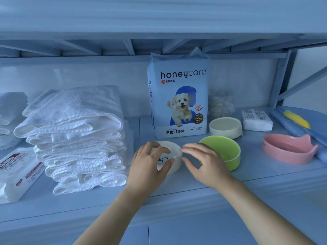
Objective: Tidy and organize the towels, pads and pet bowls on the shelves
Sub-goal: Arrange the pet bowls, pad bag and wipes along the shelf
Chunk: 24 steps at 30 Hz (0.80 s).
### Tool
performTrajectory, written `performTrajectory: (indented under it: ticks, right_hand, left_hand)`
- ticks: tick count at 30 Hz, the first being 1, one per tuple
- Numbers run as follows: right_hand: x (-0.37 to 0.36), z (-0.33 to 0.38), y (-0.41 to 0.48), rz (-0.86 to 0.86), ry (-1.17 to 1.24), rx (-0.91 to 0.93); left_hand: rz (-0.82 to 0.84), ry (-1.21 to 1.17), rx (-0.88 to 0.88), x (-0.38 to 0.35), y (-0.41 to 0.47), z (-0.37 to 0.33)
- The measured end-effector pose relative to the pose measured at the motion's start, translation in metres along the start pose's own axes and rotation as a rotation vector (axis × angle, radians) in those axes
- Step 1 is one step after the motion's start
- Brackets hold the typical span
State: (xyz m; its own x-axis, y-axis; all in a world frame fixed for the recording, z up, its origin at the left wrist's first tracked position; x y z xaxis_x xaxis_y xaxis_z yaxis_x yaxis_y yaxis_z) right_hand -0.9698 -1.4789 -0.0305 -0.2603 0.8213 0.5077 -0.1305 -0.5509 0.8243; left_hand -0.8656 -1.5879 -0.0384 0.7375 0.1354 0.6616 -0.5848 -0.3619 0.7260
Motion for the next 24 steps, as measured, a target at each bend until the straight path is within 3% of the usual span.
performTrajectory:
  ticks: [4,10,20,24]
  right_hand:
    - [0.035,-0.024,-0.002,-0.049,-0.038,-0.04]
    - [0.066,-0.063,-0.017,0.04,-0.076,-0.116]
    - [0.086,-0.107,-0.027,0.171,0.052,-0.135]
    - [0.088,-0.125,-0.036,0.252,0.132,-0.174]
  left_hand:
    - [0.032,-0.005,-0.063,-0.008,0.011,-0.024]
    - [0.086,-0.019,-0.166,-0.04,0.027,-0.08]
    - [0.219,-0.019,-0.059,-0.088,0.038,-0.13]
    - [0.211,-0.069,0.07,-0.095,0.035,-0.13]
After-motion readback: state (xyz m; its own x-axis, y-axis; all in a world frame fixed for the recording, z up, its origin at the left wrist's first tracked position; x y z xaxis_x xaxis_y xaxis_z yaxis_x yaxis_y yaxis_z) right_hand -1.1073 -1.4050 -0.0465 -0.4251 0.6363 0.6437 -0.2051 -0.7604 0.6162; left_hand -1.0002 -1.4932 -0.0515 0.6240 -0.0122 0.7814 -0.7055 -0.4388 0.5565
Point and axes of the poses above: each hand's wrist, its own y-axis towards the middle knuckle, its own x-axis out of the back of the hand, z = x × y, the point moved 10 cm from there along y, towards the middle knuckle, and after that the axes turned 10 degrees about y, right-handed, at the moved point
